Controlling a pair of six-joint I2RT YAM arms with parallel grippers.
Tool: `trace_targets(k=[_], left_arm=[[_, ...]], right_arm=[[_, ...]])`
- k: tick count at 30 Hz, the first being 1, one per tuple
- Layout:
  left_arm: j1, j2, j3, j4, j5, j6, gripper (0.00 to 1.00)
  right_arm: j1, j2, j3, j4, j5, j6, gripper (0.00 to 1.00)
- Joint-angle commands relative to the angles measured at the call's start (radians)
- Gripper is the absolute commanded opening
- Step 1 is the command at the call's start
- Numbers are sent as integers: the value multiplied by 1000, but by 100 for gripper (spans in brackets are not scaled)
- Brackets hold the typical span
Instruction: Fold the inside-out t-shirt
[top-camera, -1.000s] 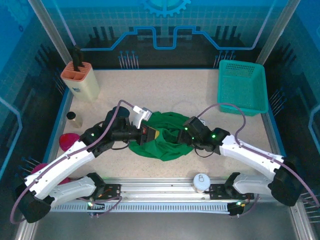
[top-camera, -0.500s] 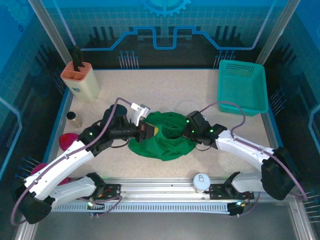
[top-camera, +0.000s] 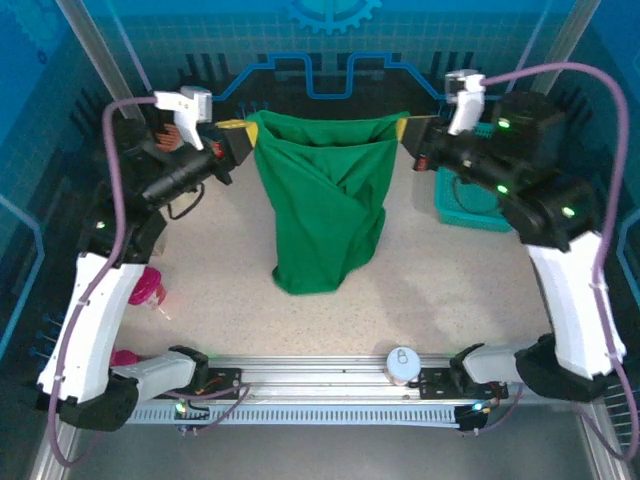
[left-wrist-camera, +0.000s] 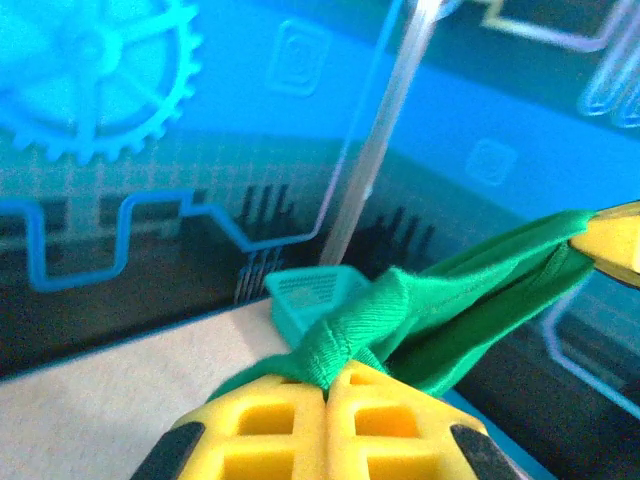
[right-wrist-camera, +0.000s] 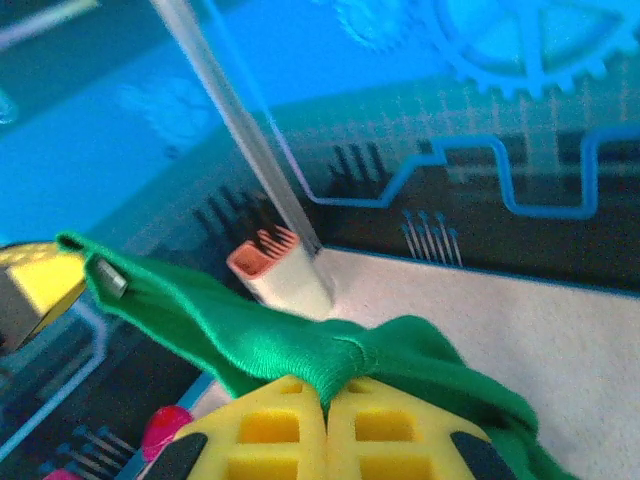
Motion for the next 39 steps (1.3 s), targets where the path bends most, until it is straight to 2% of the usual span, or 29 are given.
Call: trace_targets(k=[1,4,8,10,12,14,16,18,20,22,23,25,26,27,28,30,32,34,35,36,37,38,39], left_arm=[[3,-69,78,-68,184,48,0],[3,-124,85,-37,260,34,0],[3,-134,129,-1,287,36,0],[3,-108,148,3,264,60,0],[3,-63,175,-34,190,83,0],[7,-8,199,-76,139,123,0],[22,43,212,-93,85,137,0],[62,77,212,-75,46,81,0],[102,106,207,-24,49,35,0],[146,154,203,34,57,3,0],[175,185,213,43,68,-23,0],[241,268,270,23,108,-94,0],[255,293,304,-9,103,-110,0],[256,304,340,-33,103,-93,0],[252,298,347,-27,108,-75,0],[250,247,310,56,137,-52,0],[250,187,276,127,180,-17,0],[250,118,241,184,240,7,0],[250,82,221,222,283,12,0],[249,47,199,265,333,13,0],[250,17,176,301,361,2,0],[250,-17,150,338,376,-14,0],[250,-48,123,376,385,-34,0]], right_arm=[[-10,-76,48,-128,-98,-62,0],[-11,-151,52,-88,-118,-44,0],[-10,-172,54,-49,-99,-9,0],[-10,-148,64,-49,-23,-7,0],[-12,-111,74,-47,48,-27,0],[-22,-53,95,-46,75,-45,0],[-50,16,101,-17,45,-42,0],[-55,99,118,0,-9,-35,0],[-58,197,151,32,-165,-41,0],[-77,283,161,108,-284,31,0],[-81,312,167,128,-262,60,0],[-80,397,276,34,-7,73,0],[-82,436,336,-11,82,57,0],[-85,475,400,-57,146,38,0],[-91,496,435,-64,126,19,0],[-107,477,396,45,-159,-6,0],[-108,386,225,259,-364,51,0],[-109,248,-2,550,-546,87,0],[-110,155,-164,807,-650,138,0],[-112,61,-323,1049,-639,235,0],[-115,-5,-421,1183,-583,292,0],[-116,-64,-473,1214,-529,297,0],[-115,-104,-471,1136,-494,256,0]])
